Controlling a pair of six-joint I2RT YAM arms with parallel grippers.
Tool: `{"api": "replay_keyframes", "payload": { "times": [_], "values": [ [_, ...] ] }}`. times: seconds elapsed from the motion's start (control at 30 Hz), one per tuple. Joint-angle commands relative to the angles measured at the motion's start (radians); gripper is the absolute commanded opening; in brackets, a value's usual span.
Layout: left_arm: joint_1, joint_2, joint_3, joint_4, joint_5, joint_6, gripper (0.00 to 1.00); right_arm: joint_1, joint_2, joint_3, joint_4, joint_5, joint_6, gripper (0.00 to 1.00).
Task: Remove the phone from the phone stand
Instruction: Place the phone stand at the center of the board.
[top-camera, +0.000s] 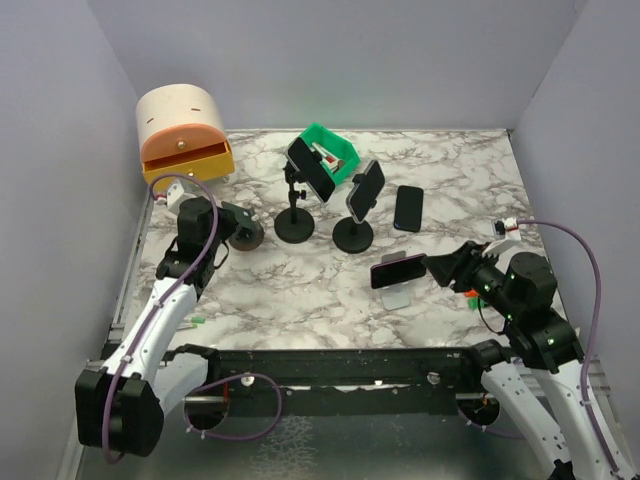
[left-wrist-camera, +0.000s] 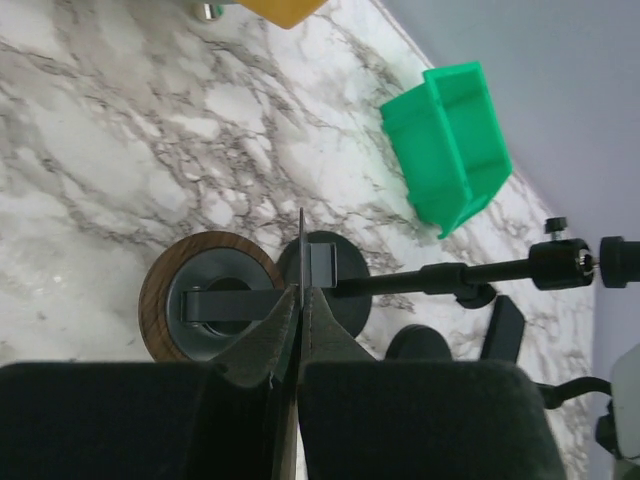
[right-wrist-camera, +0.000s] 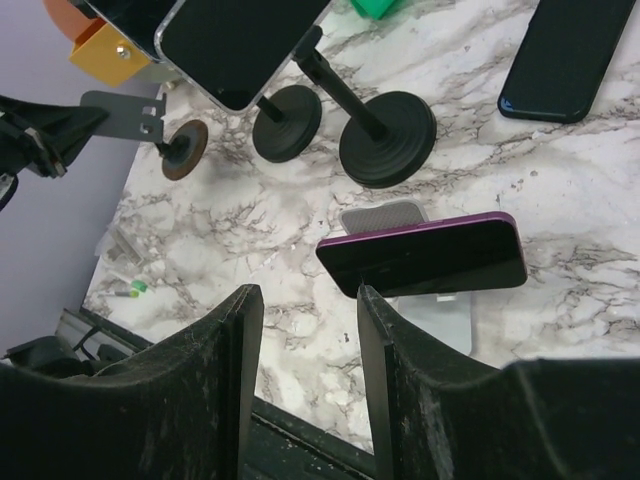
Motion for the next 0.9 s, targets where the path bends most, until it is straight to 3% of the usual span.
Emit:
{"api": "replay_keyframes", "payload": {
  "times": [0.0,0.23,0.47,0.67,0.87],
  "values": [
    [0.053,0.042,-0.033,0.274,0.184,-0.102,0.0,0.023,-0.025,0.035,-0.025,0.045,-0.036,0.47],
    [0.092,0.137,-0.053,0.465,0.229,-0.051,0.0,0.042,-0.042,0.028,-0.03,0.052,-0.05,0.47],
    [0.119,0.223,-0.014,0.457,0.203,0.039,0.0,0.05,-0.048,0.018,-0.017,0.052,-0.053,0.47],
    [0.138,0.318,0.096,0.306,0.257,0.166,0.0,0.055,-0.052,0.016,-0.018,0.05,-0.055,0.47],
    [0.176,0.347,0.063,0.356,0.288,0.166,0.0,0.056,-0.041,0.014,-0.014,0.049,-0.057,0.47]
  ]
}}
